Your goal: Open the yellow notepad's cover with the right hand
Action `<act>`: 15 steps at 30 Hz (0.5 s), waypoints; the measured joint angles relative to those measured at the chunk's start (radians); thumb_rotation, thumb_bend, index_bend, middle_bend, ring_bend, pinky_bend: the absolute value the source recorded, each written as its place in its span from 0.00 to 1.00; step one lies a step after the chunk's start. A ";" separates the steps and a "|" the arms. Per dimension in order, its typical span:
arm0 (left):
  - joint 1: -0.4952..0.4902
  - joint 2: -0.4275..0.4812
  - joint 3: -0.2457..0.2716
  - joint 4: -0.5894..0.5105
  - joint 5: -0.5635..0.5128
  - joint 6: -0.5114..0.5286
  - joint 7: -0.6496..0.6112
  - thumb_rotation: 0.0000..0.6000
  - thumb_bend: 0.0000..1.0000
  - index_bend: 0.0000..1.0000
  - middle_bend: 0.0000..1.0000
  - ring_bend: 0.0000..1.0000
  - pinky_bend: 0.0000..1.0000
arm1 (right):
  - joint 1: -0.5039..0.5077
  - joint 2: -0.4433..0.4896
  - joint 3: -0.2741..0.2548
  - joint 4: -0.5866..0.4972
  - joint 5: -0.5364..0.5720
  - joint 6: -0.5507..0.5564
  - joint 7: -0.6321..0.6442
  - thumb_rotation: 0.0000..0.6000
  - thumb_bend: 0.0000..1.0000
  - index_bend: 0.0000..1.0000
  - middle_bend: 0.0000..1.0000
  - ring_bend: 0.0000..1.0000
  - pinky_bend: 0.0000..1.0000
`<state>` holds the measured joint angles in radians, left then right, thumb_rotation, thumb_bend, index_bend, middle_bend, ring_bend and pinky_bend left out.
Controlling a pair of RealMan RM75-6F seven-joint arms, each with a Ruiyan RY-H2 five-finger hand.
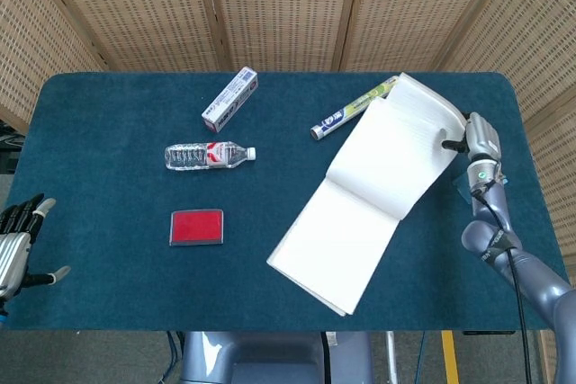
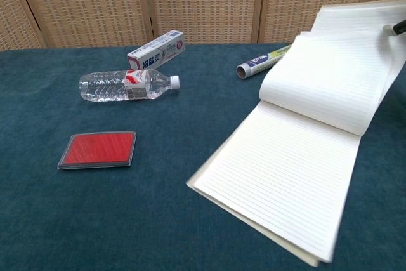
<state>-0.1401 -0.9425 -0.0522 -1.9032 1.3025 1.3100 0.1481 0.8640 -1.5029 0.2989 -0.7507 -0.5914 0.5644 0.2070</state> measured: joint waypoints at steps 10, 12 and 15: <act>-0.007 -0.011 0.006 -0.009 -0.002 0.002 0.030 1.00 0.00 0.00 0.00 0.00 0.00 | 0.010 -0.070 0.007 0.165 -0.121 -0.197 -0.006 1.00 0.00 0.00 0.00 0.00 0.00; -0.006 -0.010 0.008 -0.009 0.006 0.005 0.025 1.00 0.00 0.00 0.00 0.00 0.00 | 0.003 -0.073 0.014 0.172 -0.144 -0.151 0.001 1.00 0.00 0.00 0.00 0.00 0.00; -0.003 -0.006 0.010 -0.008 0.018 0.011 0.011 1.00 0.00 0.00 0.00 0.00 0.00 | -0.019 -0.062 0.028 0.156 -0.180 -0.051 0.023 1.00 0.00 0.00 0.00 0.00 0.00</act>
<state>-0.1434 -0.9482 -0.0420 -1.9110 1.3207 1.3211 0.1588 0.8454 -1.5647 0.3267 -0.5952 -0.7713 0.5132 0.2302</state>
